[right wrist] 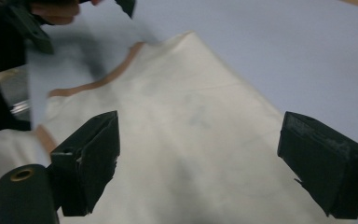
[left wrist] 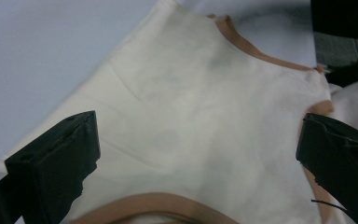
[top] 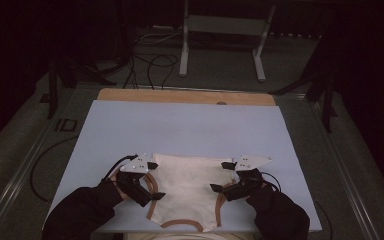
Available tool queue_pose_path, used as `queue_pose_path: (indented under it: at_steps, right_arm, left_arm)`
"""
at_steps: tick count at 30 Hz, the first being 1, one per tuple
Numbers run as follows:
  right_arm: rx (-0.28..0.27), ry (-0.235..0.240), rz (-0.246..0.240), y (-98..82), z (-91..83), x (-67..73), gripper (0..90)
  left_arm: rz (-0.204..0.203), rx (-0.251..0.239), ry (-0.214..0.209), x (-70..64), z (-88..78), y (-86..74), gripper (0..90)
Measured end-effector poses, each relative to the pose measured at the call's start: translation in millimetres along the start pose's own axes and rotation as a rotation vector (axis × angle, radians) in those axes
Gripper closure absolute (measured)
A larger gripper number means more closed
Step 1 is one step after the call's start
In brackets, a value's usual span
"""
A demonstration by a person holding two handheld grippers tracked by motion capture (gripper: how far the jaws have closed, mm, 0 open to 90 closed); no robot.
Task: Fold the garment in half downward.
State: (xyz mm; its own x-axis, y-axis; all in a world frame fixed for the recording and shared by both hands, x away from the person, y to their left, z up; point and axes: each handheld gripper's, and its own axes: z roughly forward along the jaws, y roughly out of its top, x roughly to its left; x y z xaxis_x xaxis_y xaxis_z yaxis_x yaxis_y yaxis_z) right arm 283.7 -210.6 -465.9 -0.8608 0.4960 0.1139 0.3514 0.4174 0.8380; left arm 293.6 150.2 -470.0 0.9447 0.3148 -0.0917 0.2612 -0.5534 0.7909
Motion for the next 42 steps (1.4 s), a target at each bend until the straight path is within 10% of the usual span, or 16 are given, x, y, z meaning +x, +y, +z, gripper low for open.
queue_pose_path:
  at_steps: [33,42]
  right_arm:
    - [0.064,-0.136,0.128,-6.6,6.4,-72.1,10.4]
    - [0.130,-0.139,0.161,-18.4,18.8,-82.0,10.2]
  left_arm:
    - [-0.141,0.007,0.076,82.7,21.8,2.5,0.5]
    - [-0.148,0.115,0.123,99.4,38.4,-10.3,25.3]
